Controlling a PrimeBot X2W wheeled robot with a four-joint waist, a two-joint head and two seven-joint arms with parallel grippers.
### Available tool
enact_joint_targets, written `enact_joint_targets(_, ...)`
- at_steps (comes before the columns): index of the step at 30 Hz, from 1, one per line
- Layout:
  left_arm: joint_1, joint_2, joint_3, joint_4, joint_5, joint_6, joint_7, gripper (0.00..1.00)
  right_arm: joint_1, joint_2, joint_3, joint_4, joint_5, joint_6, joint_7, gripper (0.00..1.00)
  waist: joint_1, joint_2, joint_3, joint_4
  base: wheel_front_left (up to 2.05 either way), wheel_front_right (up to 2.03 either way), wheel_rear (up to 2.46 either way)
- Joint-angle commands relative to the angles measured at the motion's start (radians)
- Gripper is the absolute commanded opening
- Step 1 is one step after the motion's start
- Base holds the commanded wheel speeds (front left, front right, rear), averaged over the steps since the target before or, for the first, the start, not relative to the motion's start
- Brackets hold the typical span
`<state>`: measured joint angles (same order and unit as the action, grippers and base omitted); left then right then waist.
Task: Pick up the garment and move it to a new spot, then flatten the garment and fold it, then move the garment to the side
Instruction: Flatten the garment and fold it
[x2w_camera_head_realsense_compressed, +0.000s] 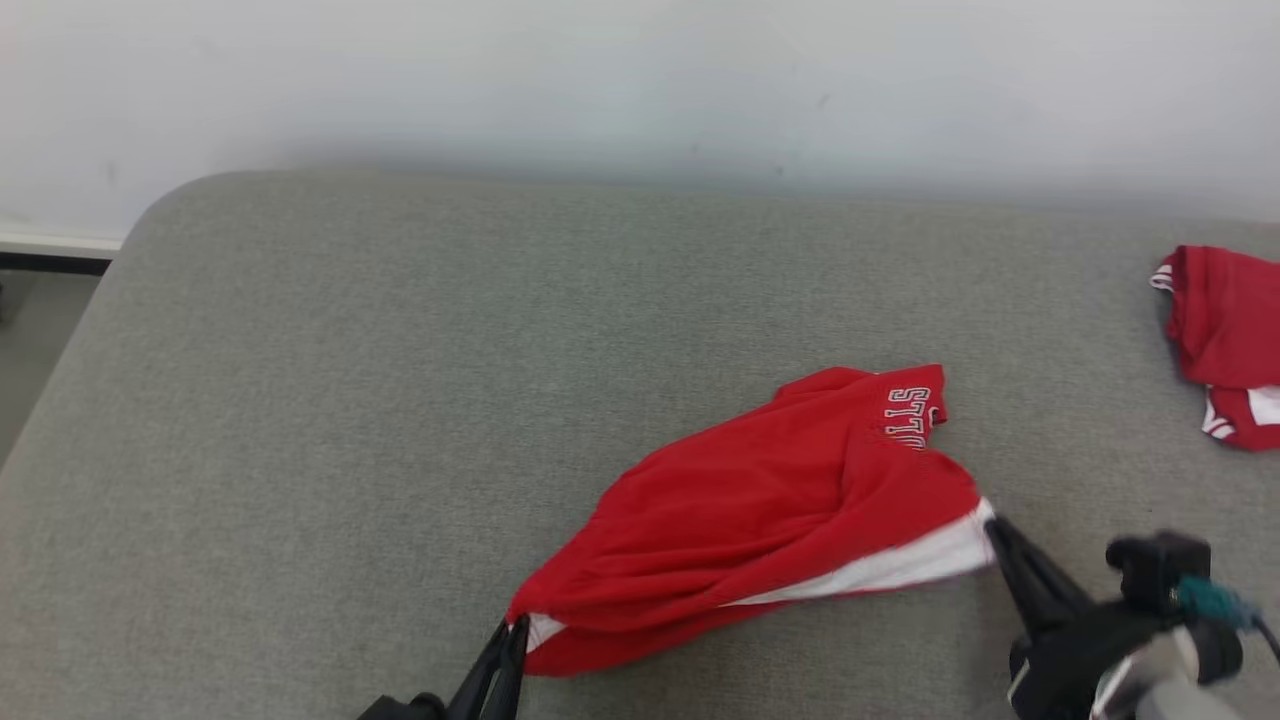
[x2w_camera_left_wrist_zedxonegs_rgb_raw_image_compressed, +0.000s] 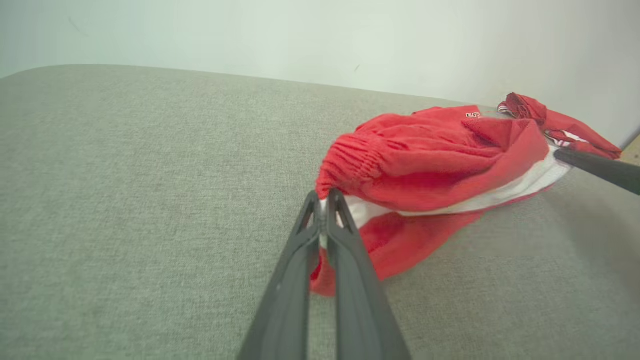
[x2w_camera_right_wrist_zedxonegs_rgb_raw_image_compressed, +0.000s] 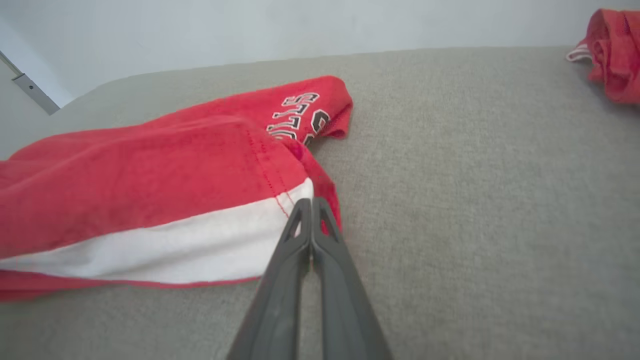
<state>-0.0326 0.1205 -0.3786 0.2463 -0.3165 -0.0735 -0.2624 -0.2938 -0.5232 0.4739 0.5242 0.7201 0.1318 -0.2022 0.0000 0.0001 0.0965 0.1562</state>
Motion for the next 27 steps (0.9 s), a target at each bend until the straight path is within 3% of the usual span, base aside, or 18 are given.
enact_joint_targets(1, 0.021, 0.011, 0.008, 0.004, 0.004, -0.003, -0.003, 0.00, 0.052, 0.021, -0.023, -0.032, 0.008, -0.002, 0.009, 0.00, 0.0000, -0.0001, 0.001, -0.018, 0.00, 0.00, 0.00)
enact_joint_targets(11, 0.054, 0.013, 0.060, 0.084, -0.006, -0.023, -0.003, 0.00, 0.299, 0.142, -0.173, -0.248, -0.074, -0.002, 0.100, 0.00, 0.0000, -0.0001, 0.001, -0.065, 0.00, 0.00, 0.00)
enact_joint_targets(19, 0.055, 0.016, 0.096, 0.019, 0.001, -0.040, -0.003, 0.00, 0.344, 0.179, -0.272, -0.422, -0.111, -0.002, 0.197, 0.00, 0.0000, -0.0001, -0.038, -0.076, 0.00, 0.00, 0.00)
enact_joint_targets(27, -0.079, 0.126, 0.064, -0.113, -0.052, -0.058, 0.069, 0.00, 0.227, 0.176, -0.297, -0.542, -0.050, -0.002, 0.316, 0.00, 0.0000, -0.0001, -0.065, -0.086, 0.00, 0.00, 0.00)
